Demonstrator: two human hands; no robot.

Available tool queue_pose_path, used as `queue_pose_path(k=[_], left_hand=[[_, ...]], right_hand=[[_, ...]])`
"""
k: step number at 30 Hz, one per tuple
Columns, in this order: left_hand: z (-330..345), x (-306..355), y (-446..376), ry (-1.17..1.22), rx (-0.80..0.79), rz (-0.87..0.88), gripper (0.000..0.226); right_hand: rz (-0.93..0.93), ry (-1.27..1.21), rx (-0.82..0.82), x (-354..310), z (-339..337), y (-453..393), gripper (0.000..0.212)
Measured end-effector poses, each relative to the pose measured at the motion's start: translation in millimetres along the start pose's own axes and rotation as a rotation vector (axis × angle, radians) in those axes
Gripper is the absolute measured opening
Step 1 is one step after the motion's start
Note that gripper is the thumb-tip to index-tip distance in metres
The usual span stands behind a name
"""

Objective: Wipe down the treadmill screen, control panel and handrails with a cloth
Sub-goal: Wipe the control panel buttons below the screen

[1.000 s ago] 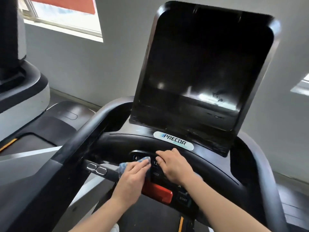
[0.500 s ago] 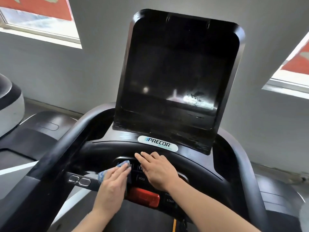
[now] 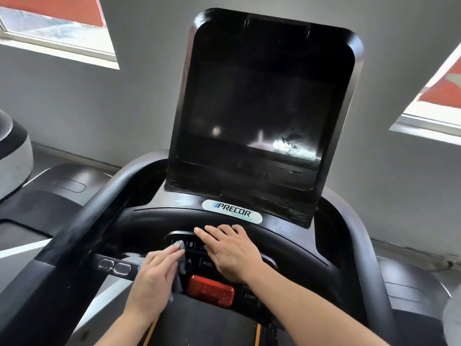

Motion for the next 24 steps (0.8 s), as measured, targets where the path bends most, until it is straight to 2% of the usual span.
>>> queue_pose_path(k=[2,5,7,9,10,14,18,19,22,24], left_hand=[[11,11,7,0.040,0.008,-0.045,0.044],[22,21,23,0.079,-0.093,0.095,0.053],[6,9,12,0.062,-0.012,0.049,0.047],[2,5,0,0.058,0.073,-0.080,0.023],[8,11,2,0.060,0.074,-0.121,0.022],[20,27,25,0.086,-0.021,0.035,0.022],[-3,-2,10,0.039,0.121,-0.185,0.031],[1,4,13,0.034,0.118,-0.197,0.032],[19,26,37,0.075,0.036,-0.084,0.035],[15,16,43,0.099,0.024,-0.115,0.033]], right_hand=[[0.009,-0.007,0.003,0,0,1,0.054],[0.009,-0.003,0.001,-1,1,3,0.053],[-0.004,0.001,-0.003,0,2,1,0.054],[0.021,0.016,0.025,7,-2,3,0.054],[0.026,0.017,0.028,9,-2,3,0.055],[0.006,0.017,0.021,4,2,4,0.056],[-0.005,0.031,0.030,3,3,0,0.057],[-0.003,0.034,0.036,3,3,1,0.056],[-0.001,0.039,0.051,2,3,2,0.055],[-0.004,0.037,0.048,1,2,1,0.055]])
Point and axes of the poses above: each hand's wrist, its own y-axis away from the middle knuckle, its own z-axis out of the palm, x = y × z, the point moved 7 cm from there along -y, towards the middle knuckle, and after that the axes turned 6 degrees about y, right-handed, at the moved point
